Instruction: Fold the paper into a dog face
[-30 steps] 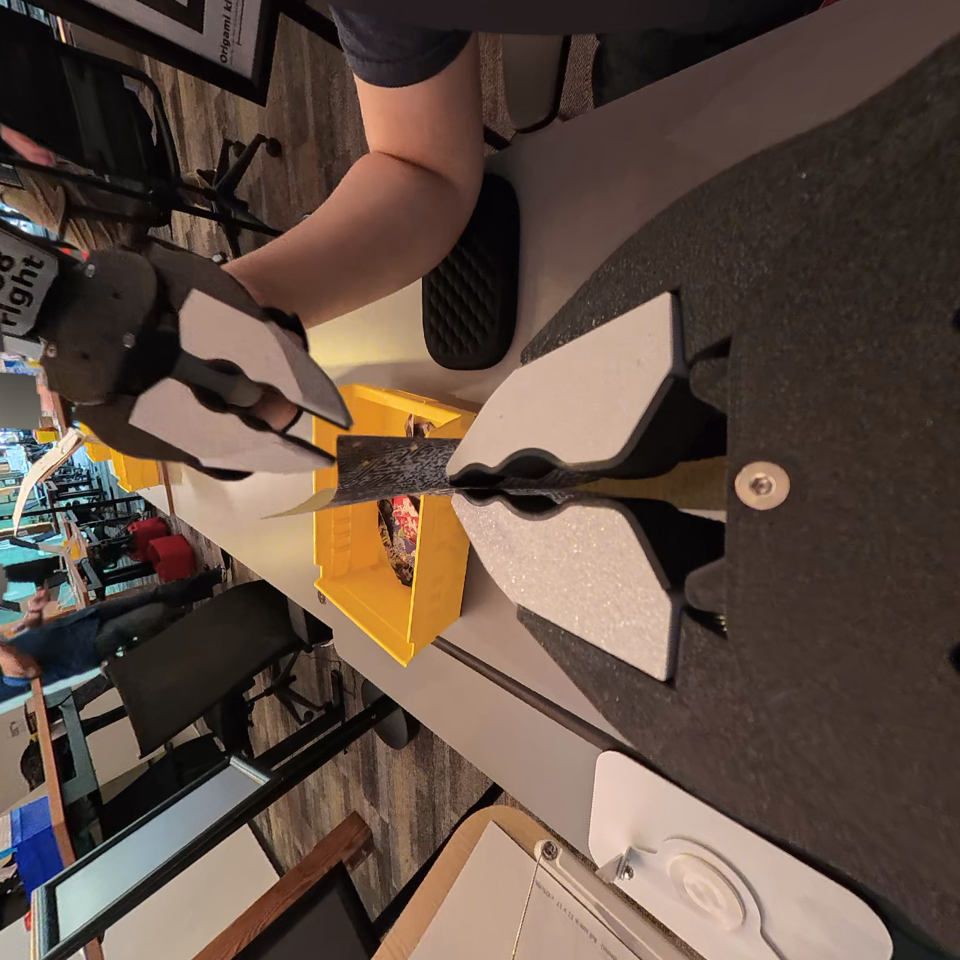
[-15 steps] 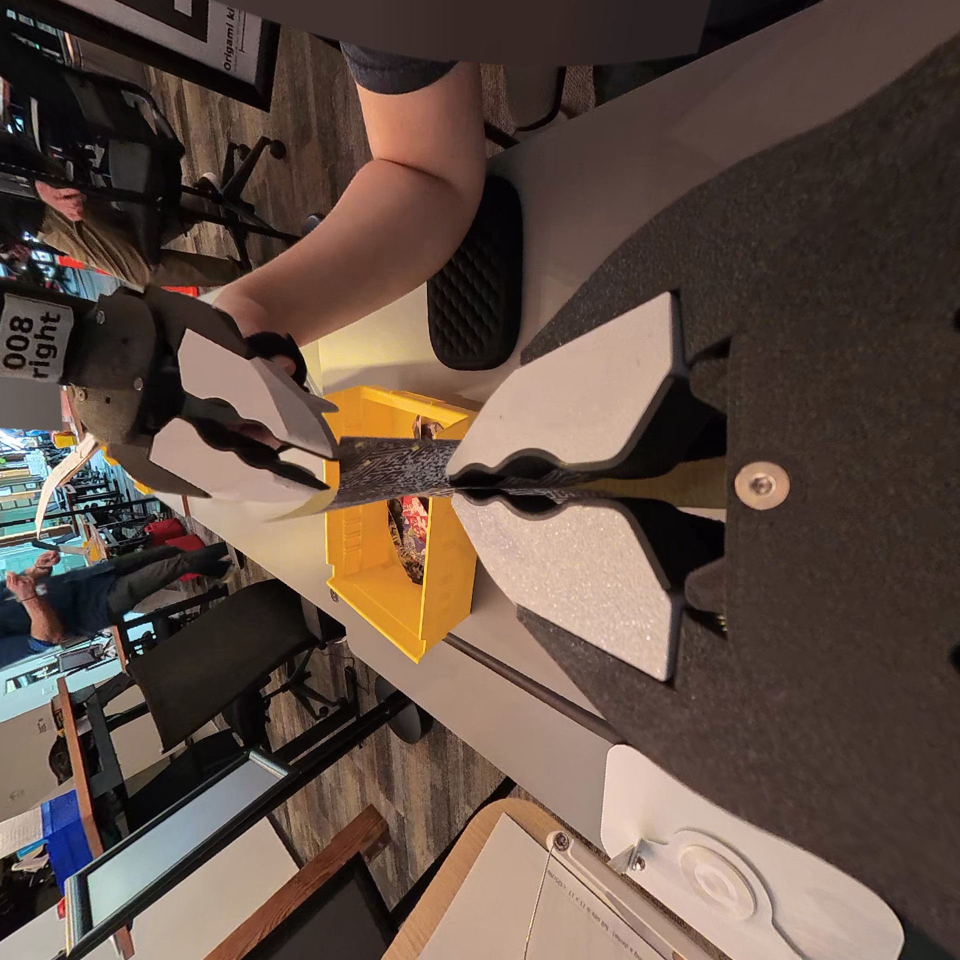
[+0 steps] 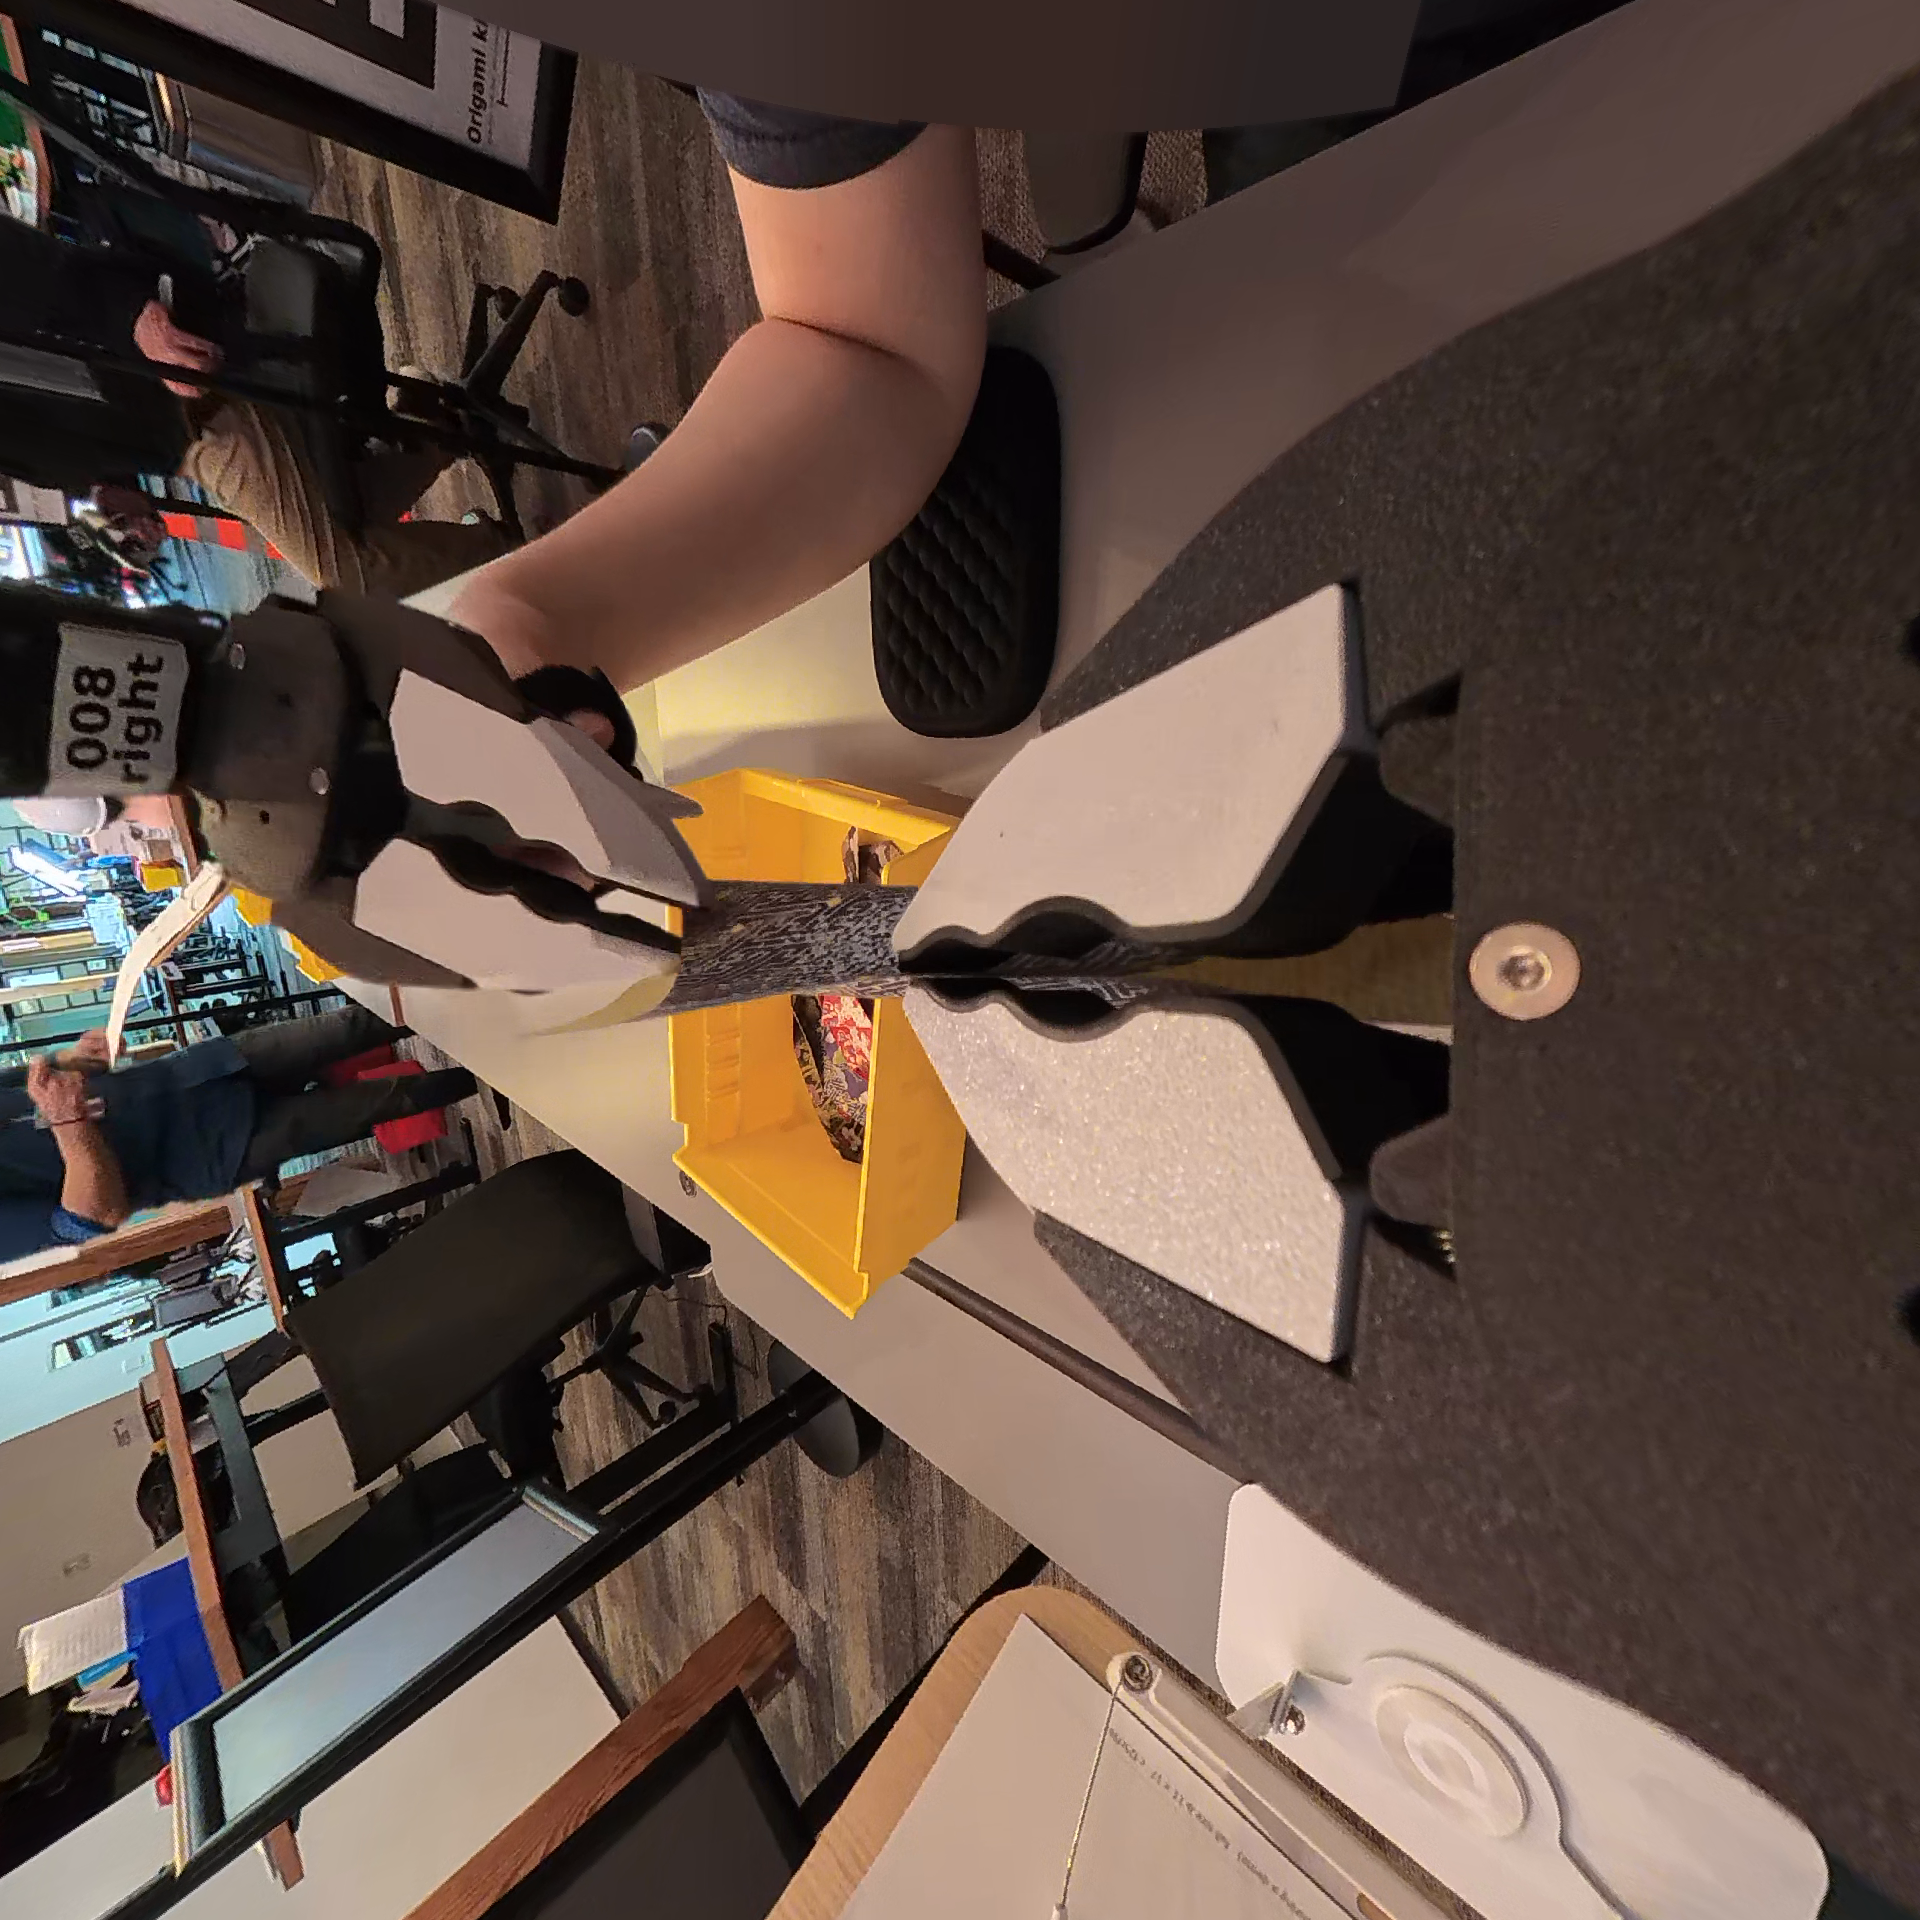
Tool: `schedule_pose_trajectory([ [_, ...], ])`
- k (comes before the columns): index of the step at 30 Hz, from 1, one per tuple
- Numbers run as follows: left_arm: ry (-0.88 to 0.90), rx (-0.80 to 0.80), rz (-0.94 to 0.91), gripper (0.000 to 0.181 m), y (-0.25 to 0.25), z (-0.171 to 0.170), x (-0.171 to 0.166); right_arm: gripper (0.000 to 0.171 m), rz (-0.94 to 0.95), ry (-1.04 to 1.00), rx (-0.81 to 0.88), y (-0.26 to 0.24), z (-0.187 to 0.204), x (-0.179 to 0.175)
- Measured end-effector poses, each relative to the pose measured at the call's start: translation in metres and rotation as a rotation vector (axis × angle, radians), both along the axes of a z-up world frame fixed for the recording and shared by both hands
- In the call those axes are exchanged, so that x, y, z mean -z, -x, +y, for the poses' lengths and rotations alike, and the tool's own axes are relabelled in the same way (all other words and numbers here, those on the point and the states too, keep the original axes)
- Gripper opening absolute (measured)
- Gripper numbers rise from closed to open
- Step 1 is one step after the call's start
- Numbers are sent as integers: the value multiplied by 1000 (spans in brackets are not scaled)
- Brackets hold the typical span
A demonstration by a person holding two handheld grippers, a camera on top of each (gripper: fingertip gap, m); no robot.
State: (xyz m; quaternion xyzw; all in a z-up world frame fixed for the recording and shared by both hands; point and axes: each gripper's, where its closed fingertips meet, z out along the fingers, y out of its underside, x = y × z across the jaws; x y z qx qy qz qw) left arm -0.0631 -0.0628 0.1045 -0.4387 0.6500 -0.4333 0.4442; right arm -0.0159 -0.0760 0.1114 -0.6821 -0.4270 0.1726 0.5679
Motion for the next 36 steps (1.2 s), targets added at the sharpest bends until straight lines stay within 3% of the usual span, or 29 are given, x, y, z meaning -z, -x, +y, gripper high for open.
schedule_pose_trajectory([
  [9, 7, 26, 13, 0, -6, -5, 5, 10, 93, 46, -83, 17, 3, -1],
  [12, 16, 38, 17, 0, -7, -7, 6, 1, 123, 42, -111, 22, 3, -4],
  [36, 59, 79, -33, 1, -4, -11, -2, 1, 219, -11, -93, 19, 2, -23],
])
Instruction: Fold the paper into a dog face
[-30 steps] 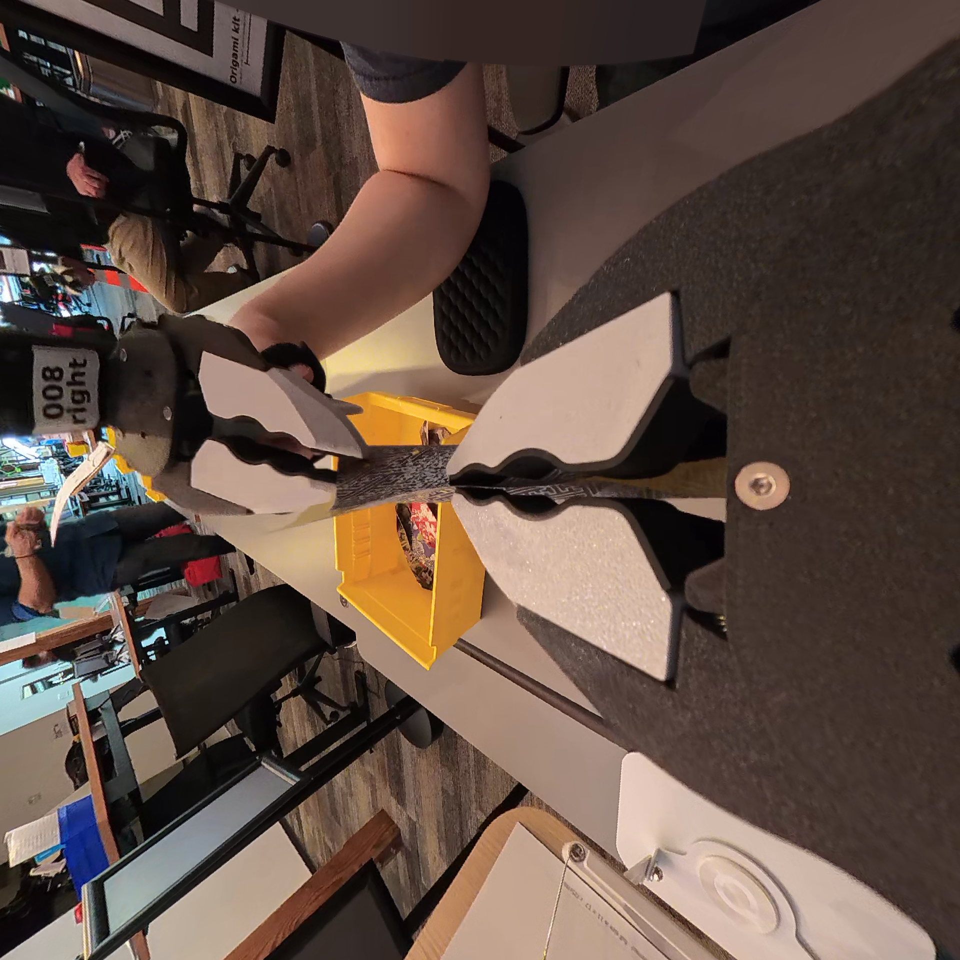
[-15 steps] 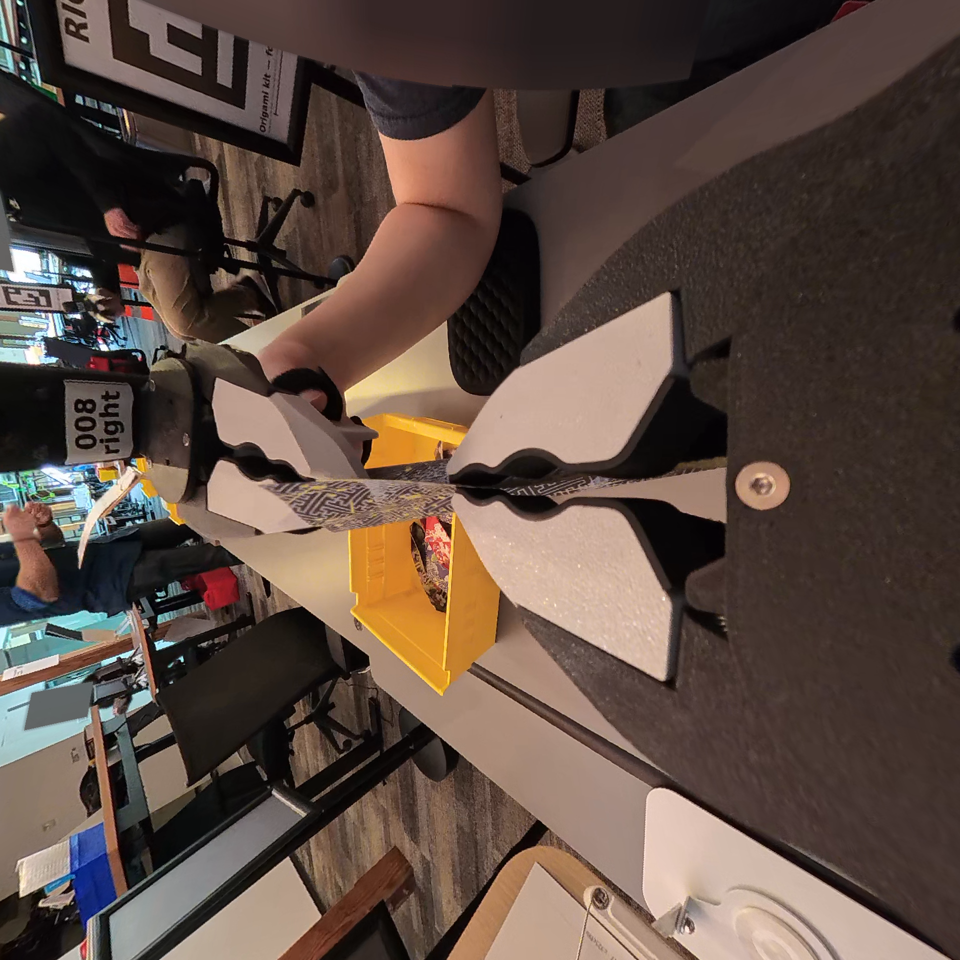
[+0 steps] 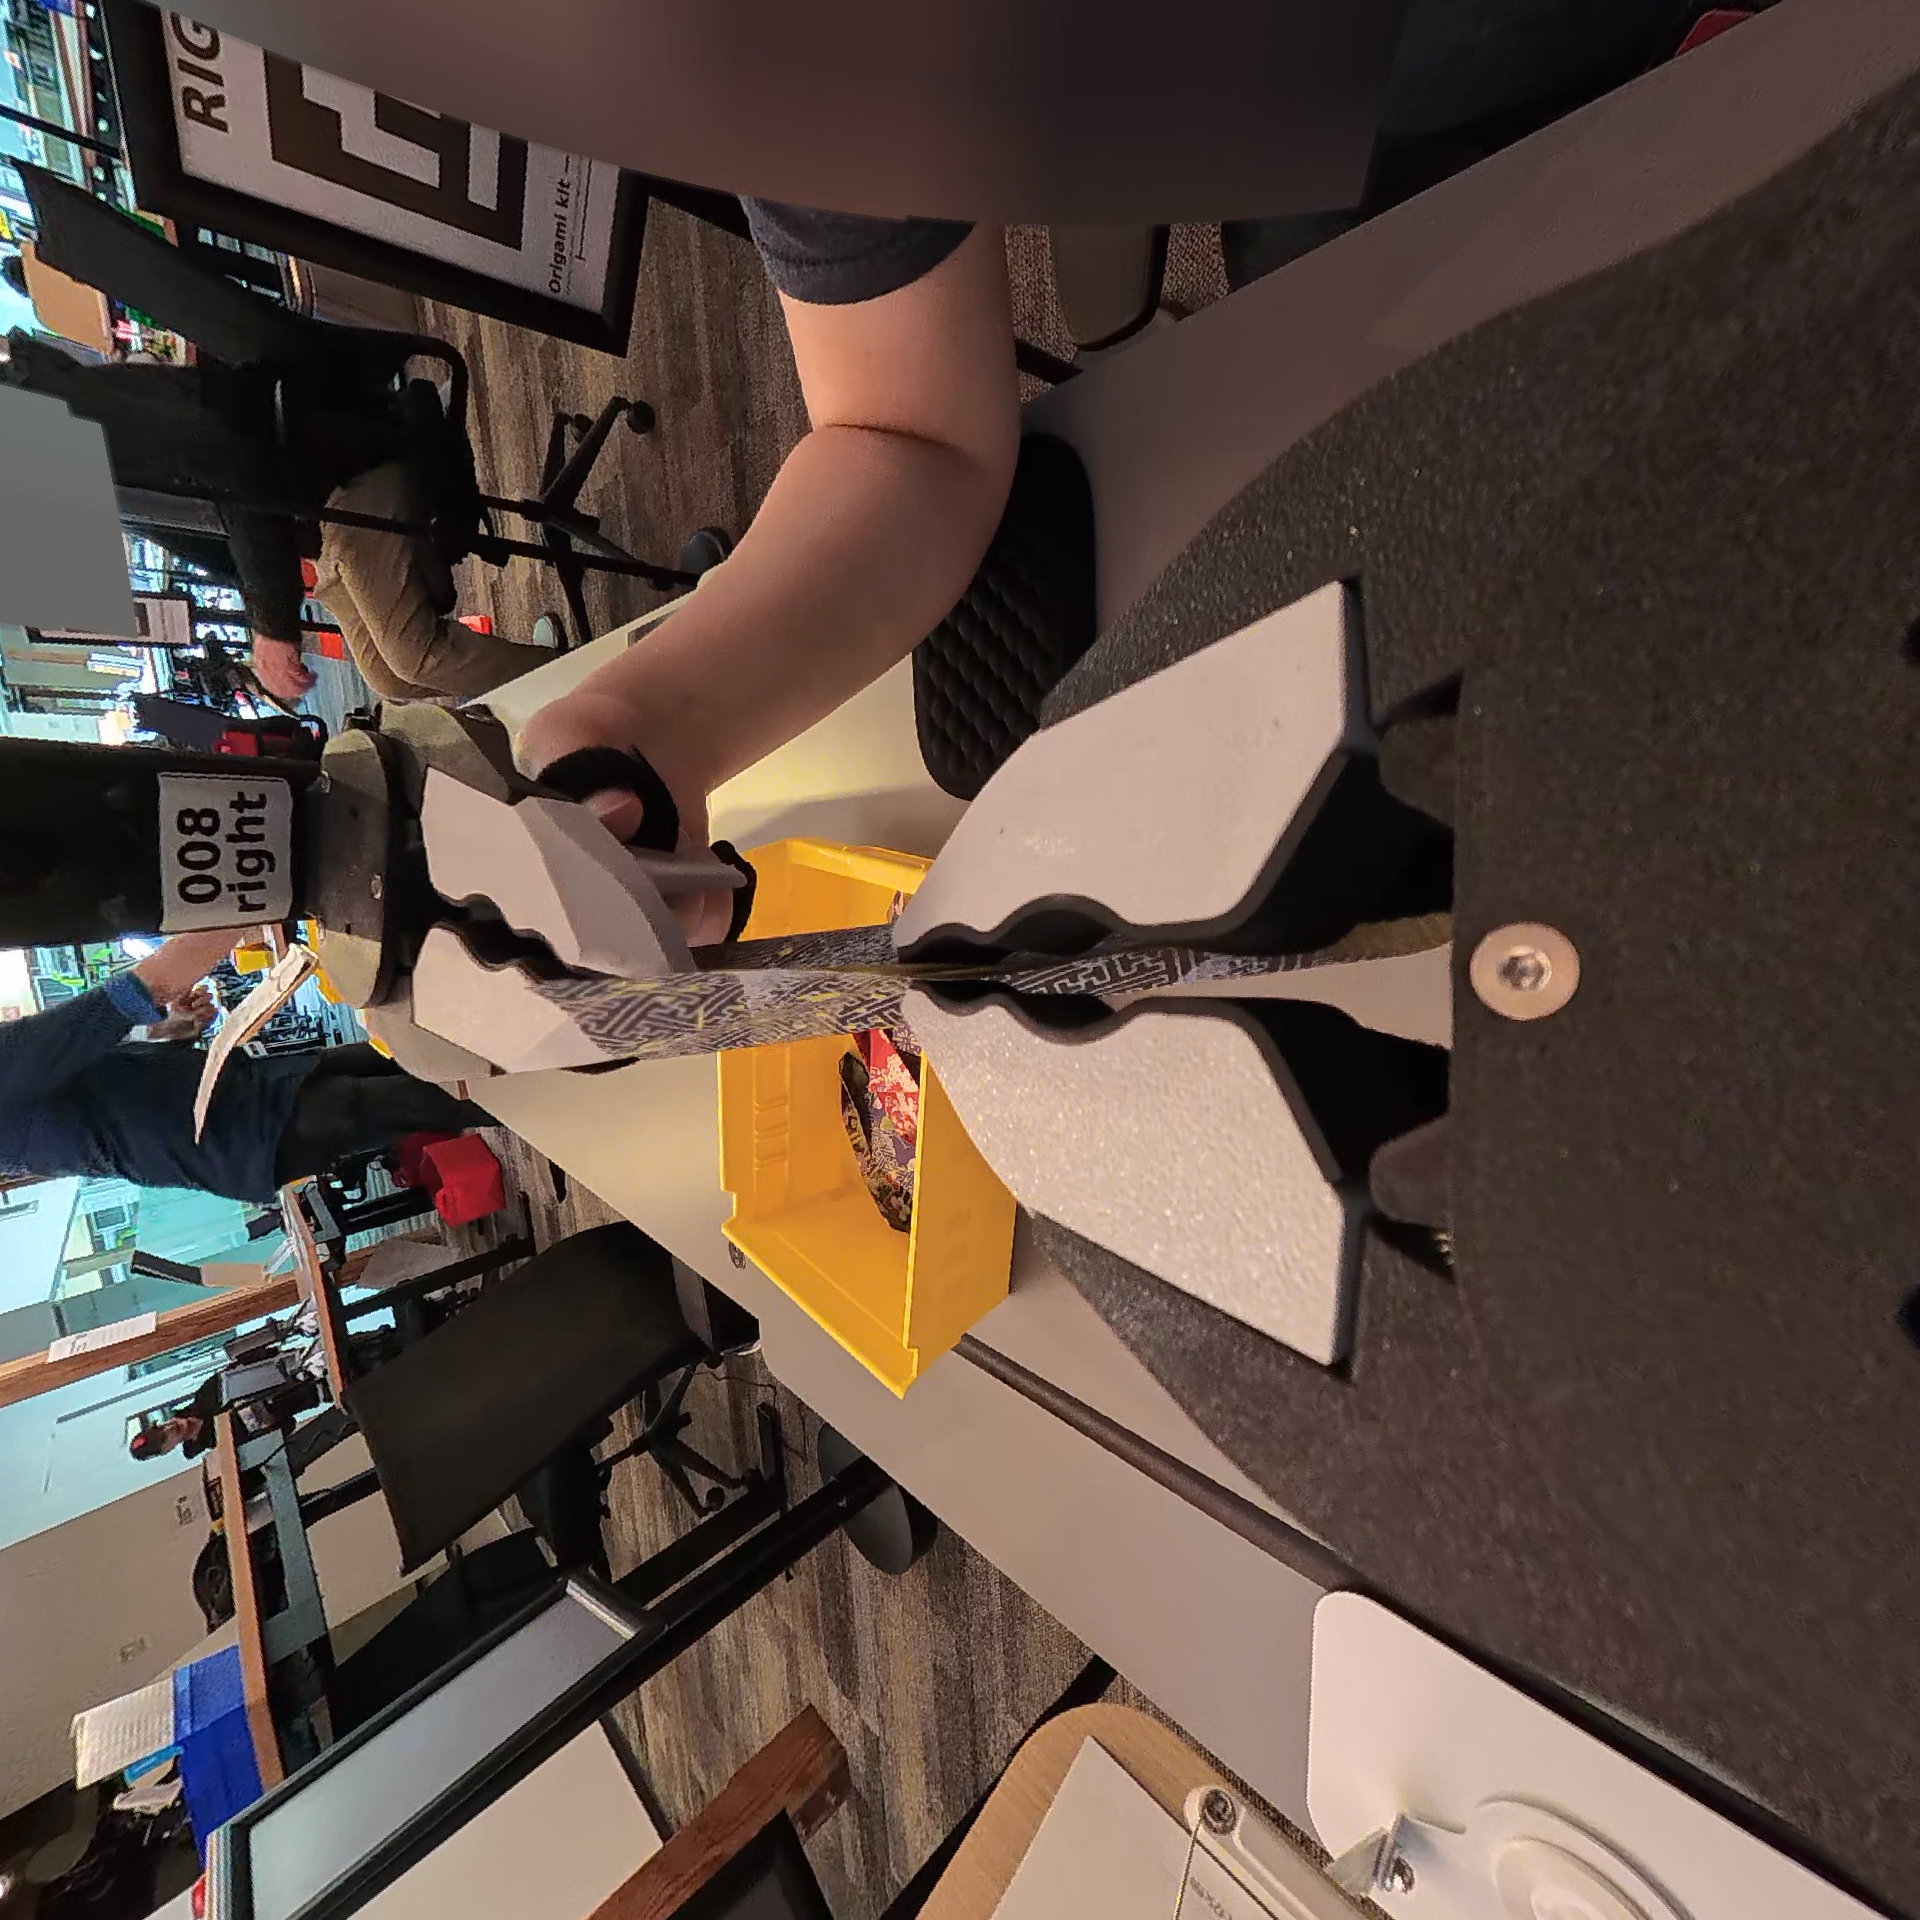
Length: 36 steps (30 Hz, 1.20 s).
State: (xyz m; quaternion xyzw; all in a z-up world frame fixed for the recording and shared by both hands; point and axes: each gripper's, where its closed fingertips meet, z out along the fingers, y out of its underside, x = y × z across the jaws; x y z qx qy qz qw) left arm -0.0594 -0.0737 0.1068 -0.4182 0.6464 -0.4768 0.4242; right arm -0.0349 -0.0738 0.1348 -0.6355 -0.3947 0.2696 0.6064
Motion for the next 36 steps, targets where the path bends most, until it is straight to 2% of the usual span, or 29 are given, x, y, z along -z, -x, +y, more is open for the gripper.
schedule_pose_trajectory([
  [28, -26, -3, -5, 0, 0, -2, 0, 1, -12, -8, 3, 1, -1, 0],
  [32, -29, -4, 2, 0, 0, -1, 1, 10, -22, -80, 36, -4, -5, -9],
  [36, -38, 12, 22, 0, 0, -4, 5, 20, 20, -252, 60, -7, -23, -37],
])
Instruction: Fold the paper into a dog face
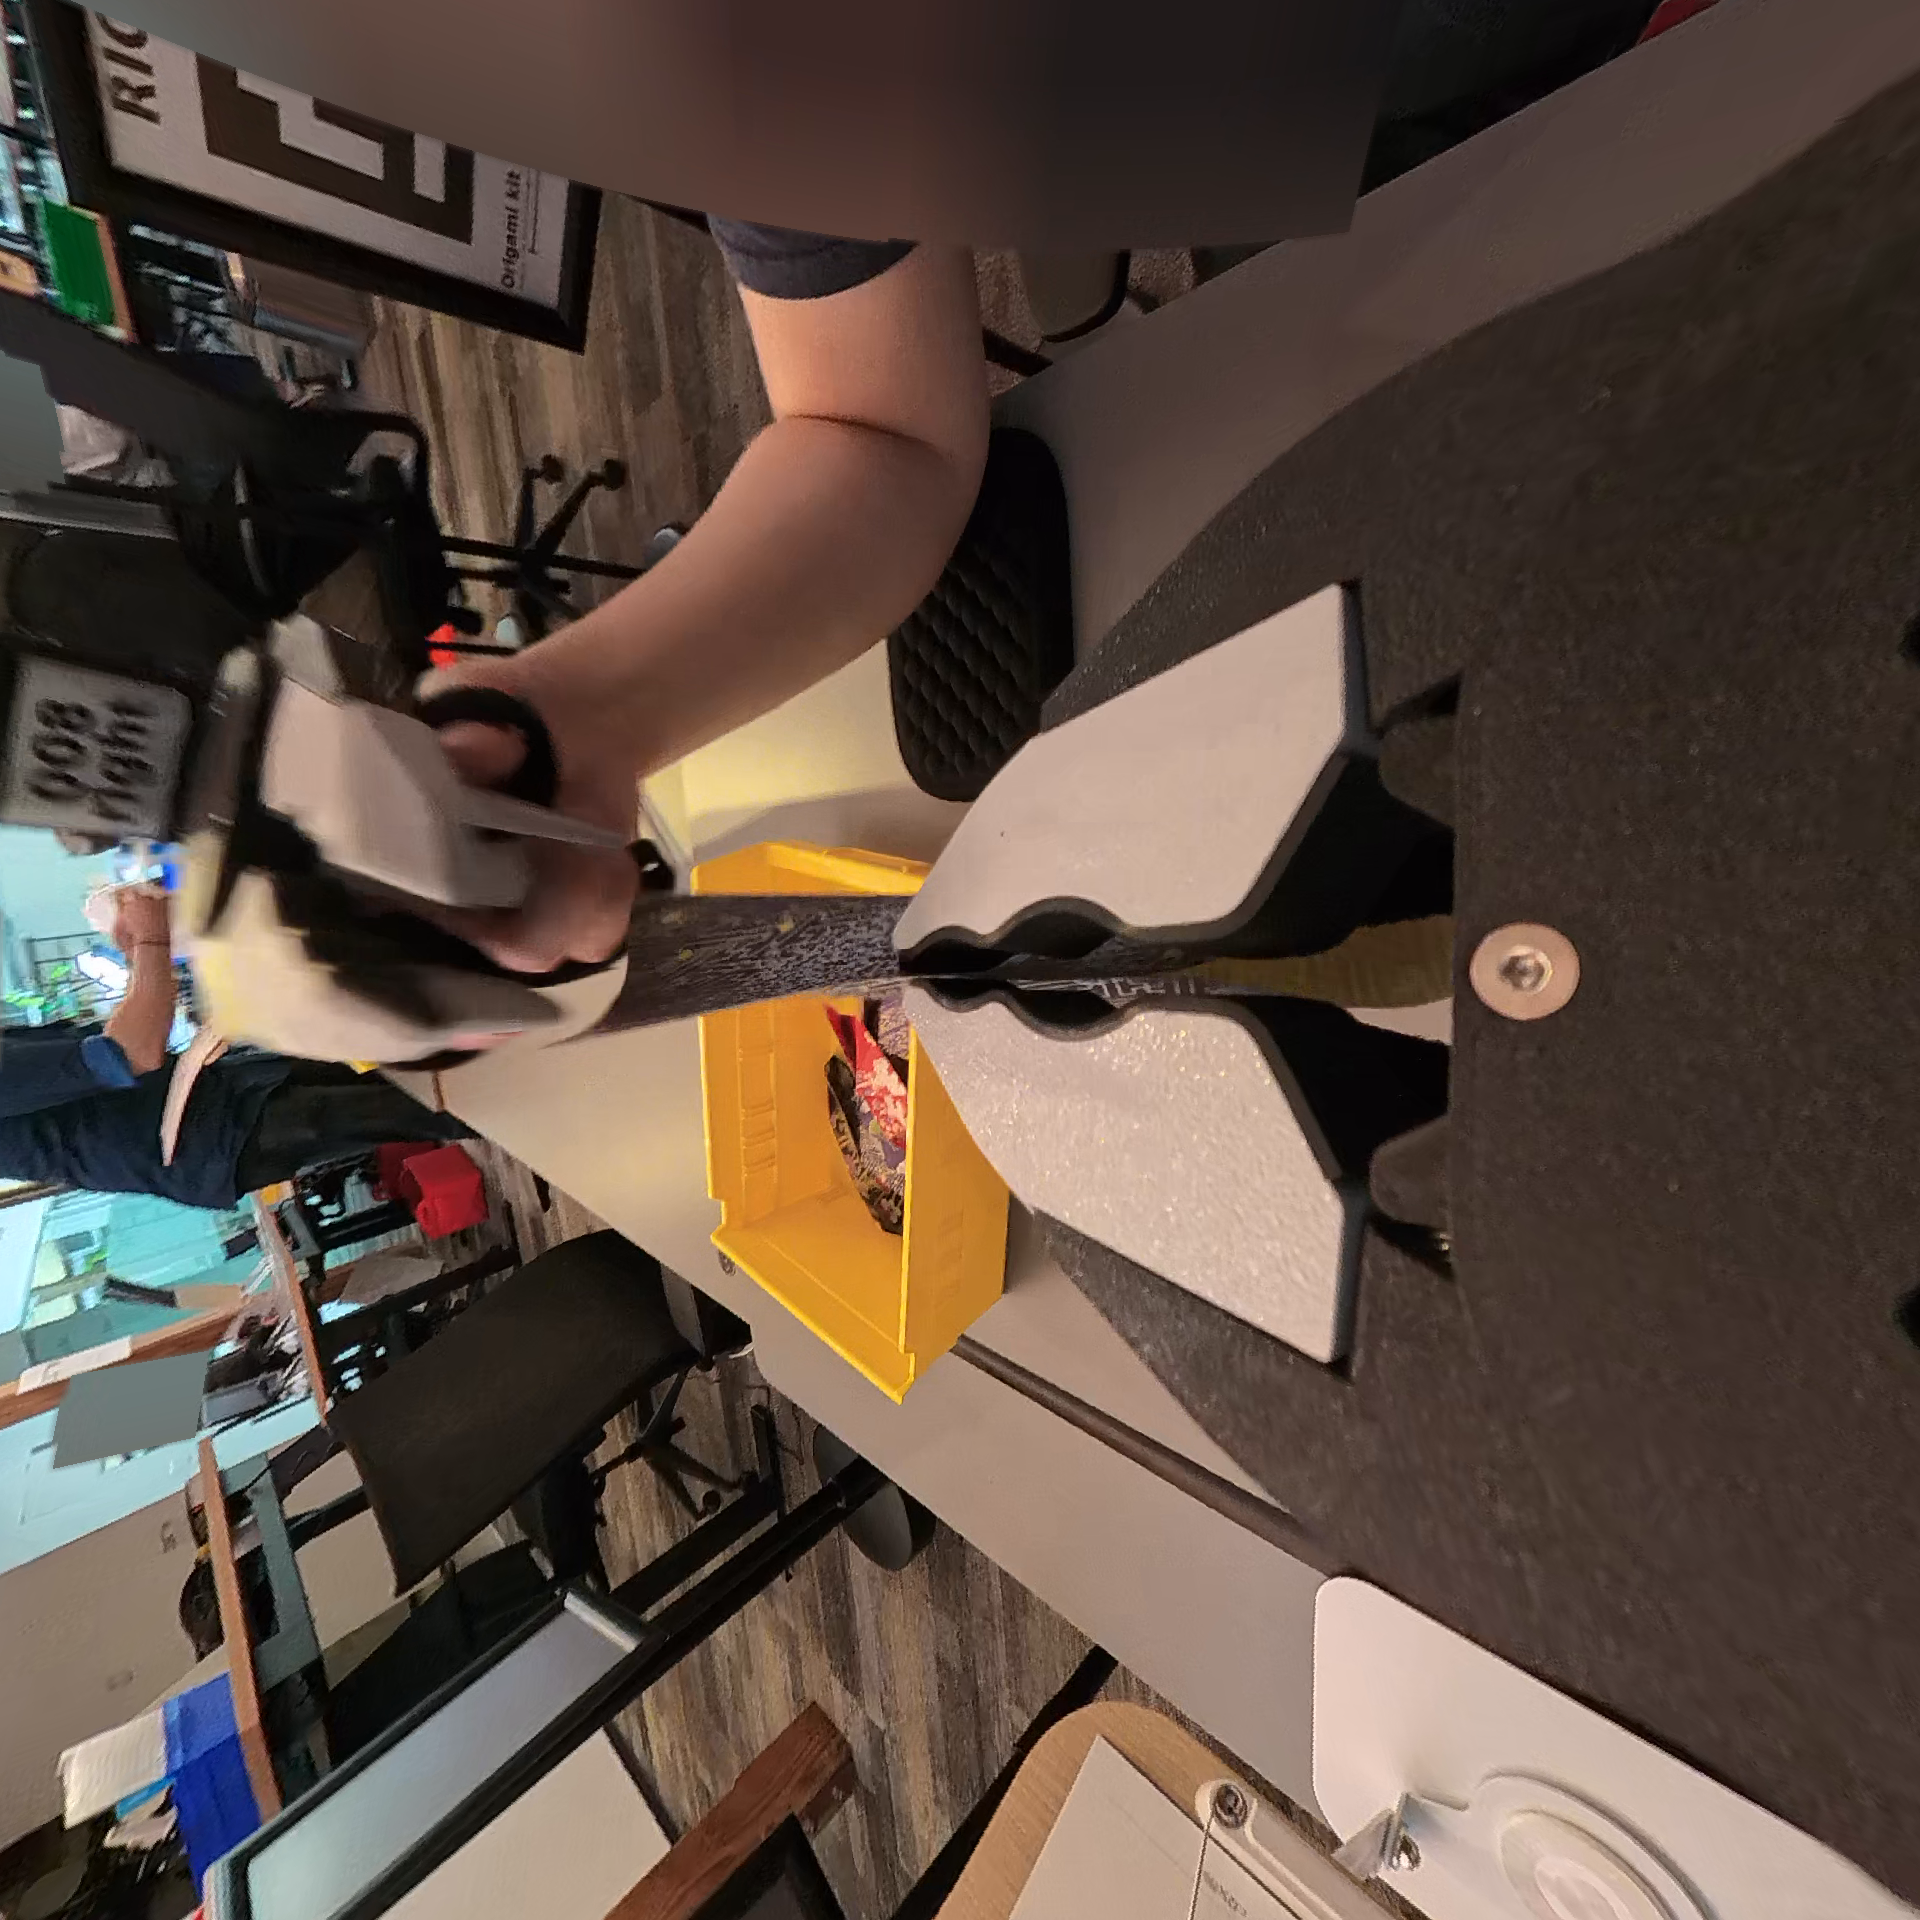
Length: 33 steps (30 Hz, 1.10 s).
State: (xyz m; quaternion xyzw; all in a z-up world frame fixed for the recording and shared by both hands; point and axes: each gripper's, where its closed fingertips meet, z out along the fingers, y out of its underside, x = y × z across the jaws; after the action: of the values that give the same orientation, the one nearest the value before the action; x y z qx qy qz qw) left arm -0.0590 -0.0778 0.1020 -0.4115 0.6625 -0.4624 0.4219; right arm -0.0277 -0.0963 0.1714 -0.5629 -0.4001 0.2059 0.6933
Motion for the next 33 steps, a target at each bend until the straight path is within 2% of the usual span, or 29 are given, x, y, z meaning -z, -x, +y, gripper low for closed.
schedule_pose_trajectory([
  [2, -12, 7, 22, 0, -2, -3, 4, 27, -53, -58, 33, 6, -2, 0],
  [6, -53, 18, 61, 0, -6, -10, 13, 30, -137, 14, 72, 15, 8, 18],
  [9, -73, 22, 76, 0, -7, -14, 15, 19, -161, 59, 44, 18, 8, 25],
  [13, -78, 34, 82, 0, -6, -18, 16, 14, -189, 92, 18, 20, 4, 30],
  [16, -82, 46, 93, 0, -6, -20, 18, 2, -190, 105, -23, 23, 0, 32],
  [20, -82, 54, 91, 1, -6, -22, 18, 1, -177, 133, -67, 25, -4, 33],
  [24, -64, 41, 46, 24, -5, -21, 9, 1, -171, 169, -99, 25, -4, 37],
  [26, -42, 54, -5, 29, -2, -23, 0, 0, -182, 180, -106, 27, -2, 41],
  [29, 1, 70, -63, 26, 1, -24, -12, 1, -197, 186, -127, 32, -2, 45],
  [33, -14, 75, -35, 18, 1, -23, -6, 1, -214, 186, -165, 38, -4, 50],
])
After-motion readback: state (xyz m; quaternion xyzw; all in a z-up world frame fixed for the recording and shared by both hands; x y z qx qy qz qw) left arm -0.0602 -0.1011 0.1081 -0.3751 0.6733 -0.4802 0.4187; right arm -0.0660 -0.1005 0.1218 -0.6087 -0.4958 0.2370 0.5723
